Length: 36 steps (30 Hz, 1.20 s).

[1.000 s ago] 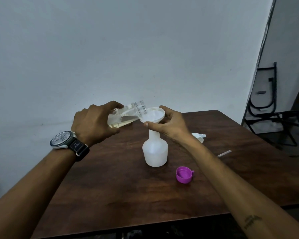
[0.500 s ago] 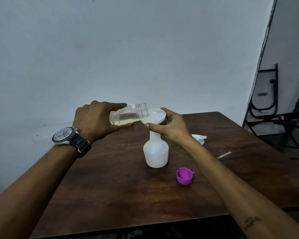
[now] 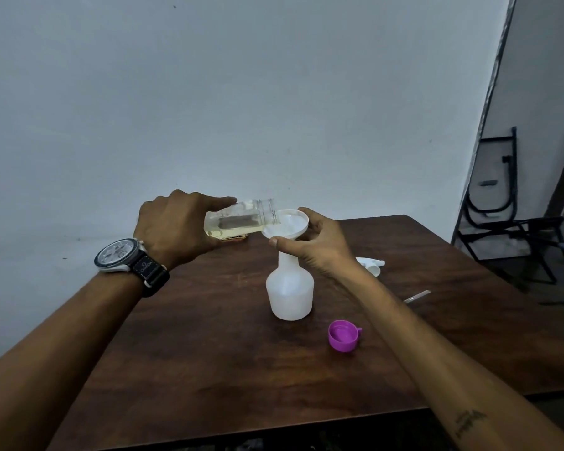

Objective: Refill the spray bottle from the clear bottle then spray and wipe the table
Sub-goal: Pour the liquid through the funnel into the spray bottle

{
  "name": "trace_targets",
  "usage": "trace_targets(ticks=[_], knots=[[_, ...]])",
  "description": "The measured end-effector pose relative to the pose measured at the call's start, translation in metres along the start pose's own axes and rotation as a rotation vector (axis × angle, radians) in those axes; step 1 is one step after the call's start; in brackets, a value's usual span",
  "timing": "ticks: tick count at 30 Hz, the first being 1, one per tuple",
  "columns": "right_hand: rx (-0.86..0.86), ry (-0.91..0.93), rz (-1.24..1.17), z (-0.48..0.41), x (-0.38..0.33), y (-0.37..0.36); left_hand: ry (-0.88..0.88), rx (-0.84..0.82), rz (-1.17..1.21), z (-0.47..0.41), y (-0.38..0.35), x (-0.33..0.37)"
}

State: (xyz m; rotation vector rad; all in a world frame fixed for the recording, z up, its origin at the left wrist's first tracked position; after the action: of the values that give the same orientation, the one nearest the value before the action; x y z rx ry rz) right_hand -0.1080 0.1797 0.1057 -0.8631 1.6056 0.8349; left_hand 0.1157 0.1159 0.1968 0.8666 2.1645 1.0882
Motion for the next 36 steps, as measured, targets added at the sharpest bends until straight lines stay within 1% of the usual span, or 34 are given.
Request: trace_targets(ticks=[20,36], knots=[[-0.024,0.006,0.000,0.0030,-0.0025,0.0007,0.013,0.009,0.019,0.0009,-0.0013,0.0016],[-0.012,-0.006,-0.014,0.0007,0.0012,0.0001,0.015,-0.003,0.005,0.0017,0.0030,0.0043]])
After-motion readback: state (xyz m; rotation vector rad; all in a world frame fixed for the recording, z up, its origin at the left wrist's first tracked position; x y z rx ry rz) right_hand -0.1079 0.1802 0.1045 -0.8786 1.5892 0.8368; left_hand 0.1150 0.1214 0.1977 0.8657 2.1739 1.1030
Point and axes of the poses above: each hand's wrist, its own z-axis away from the middle knuckle, its own y-axis out of the back of the hand, x = y × z, the point moved 2 cm from there along -z, towards the middle knuckle, and after that the axes turned 13 degrees about -y, right-handed, at the moved point
